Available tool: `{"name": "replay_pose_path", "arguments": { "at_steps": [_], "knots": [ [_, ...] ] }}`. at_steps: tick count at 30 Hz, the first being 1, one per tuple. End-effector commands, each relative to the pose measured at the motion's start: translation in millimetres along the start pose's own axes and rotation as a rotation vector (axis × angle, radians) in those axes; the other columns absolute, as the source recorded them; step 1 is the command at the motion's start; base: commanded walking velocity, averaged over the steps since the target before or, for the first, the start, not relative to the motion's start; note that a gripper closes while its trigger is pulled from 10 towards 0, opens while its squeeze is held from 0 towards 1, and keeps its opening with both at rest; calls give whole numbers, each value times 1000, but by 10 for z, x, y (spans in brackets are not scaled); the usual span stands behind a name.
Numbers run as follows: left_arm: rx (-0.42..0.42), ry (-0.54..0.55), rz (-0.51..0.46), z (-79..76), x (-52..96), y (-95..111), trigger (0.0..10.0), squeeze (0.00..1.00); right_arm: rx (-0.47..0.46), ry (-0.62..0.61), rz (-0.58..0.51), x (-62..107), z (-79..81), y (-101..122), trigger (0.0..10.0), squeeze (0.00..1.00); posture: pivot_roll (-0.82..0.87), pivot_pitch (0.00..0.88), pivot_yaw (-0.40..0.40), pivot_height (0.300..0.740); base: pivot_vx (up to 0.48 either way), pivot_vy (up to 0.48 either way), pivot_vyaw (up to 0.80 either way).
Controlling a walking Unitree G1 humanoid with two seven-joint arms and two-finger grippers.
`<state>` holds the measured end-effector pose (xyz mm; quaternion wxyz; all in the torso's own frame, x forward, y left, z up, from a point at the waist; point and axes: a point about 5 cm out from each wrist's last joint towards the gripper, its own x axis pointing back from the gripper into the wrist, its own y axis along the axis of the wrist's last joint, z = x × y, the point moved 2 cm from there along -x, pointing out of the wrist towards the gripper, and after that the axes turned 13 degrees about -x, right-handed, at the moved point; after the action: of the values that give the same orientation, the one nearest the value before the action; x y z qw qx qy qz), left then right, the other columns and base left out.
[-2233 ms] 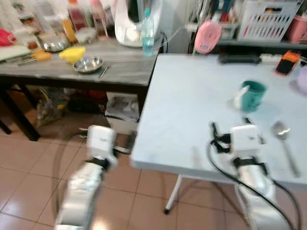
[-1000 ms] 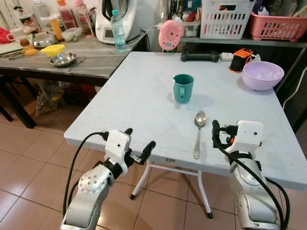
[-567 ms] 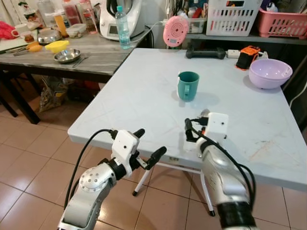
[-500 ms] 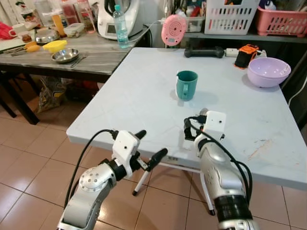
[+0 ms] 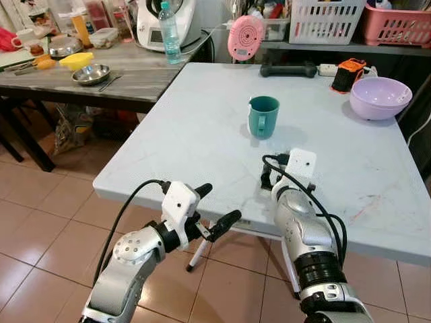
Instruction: Setting the table
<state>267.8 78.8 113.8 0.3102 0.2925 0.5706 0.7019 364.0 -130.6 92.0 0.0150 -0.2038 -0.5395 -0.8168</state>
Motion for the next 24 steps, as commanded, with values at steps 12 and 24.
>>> {"name": "replay_pose_path", "arguments": {
  "at_steps": [12, 24],
  "knots": [
    [5, -61, -9, -35, 29, 10, 10000, 0, -13, -66, 130, -72, -210, -210, 0, 0, -41, 42, 57, 740, 0, 0, 0],
    [-20, -135, -29, -30, -34, 116, 10000, 0, 20, -89, 171, -66, -303, -325, 0, 0, -56, 36, 51, 740, 0, 0, 0]
  ]
}}
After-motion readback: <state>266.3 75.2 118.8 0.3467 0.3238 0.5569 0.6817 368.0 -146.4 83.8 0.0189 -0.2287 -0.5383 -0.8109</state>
